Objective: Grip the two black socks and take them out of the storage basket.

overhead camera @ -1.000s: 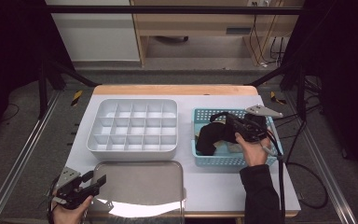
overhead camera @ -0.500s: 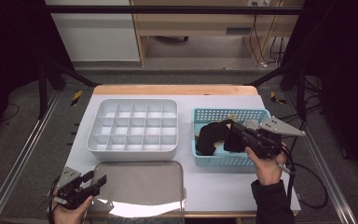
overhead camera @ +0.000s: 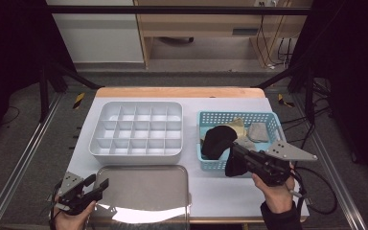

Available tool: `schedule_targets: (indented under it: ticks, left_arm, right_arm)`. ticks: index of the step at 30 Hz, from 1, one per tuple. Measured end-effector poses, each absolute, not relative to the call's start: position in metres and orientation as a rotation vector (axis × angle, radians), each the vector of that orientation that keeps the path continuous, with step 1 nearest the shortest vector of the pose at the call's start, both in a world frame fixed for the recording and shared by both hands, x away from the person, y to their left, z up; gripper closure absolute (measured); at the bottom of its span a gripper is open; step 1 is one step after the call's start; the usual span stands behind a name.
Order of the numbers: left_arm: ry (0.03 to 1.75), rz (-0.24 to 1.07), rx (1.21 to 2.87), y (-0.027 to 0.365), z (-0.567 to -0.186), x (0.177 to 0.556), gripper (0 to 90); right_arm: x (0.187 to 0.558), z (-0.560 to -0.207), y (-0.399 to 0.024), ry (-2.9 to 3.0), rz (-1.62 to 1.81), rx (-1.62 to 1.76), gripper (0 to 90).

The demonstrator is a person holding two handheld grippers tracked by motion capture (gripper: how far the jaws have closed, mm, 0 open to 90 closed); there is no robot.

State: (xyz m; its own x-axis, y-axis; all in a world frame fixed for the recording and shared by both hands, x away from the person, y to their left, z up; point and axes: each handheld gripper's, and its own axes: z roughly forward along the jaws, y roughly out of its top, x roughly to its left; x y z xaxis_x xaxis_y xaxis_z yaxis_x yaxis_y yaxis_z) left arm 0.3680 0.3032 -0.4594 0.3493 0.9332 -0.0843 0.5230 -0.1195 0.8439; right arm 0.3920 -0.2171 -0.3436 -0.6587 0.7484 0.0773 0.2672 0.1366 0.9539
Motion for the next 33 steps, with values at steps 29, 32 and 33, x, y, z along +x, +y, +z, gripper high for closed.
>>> schedule_targets:
  ticks: [29,32,33]
  left_arm:
    - [1.292,0.655,1.758,0.305,-0.459,0.365,43.6]
    - [1.293,0.645,1.772,0.305,-0.459,0.366,43.6]
    - [1.297,0.64,1.772,0.304,-0.46,0.366,43.5]
  right_arm:
    - [0.383,-0.429,-0.194,2.294,1.426,1.011,86.1]
    - [0.384,-0.436,-0.191,2.317,1.41,1.009,85.9]
    - [0.384,-0.438,-0.19,2.326,1.401,1.012,85.9]
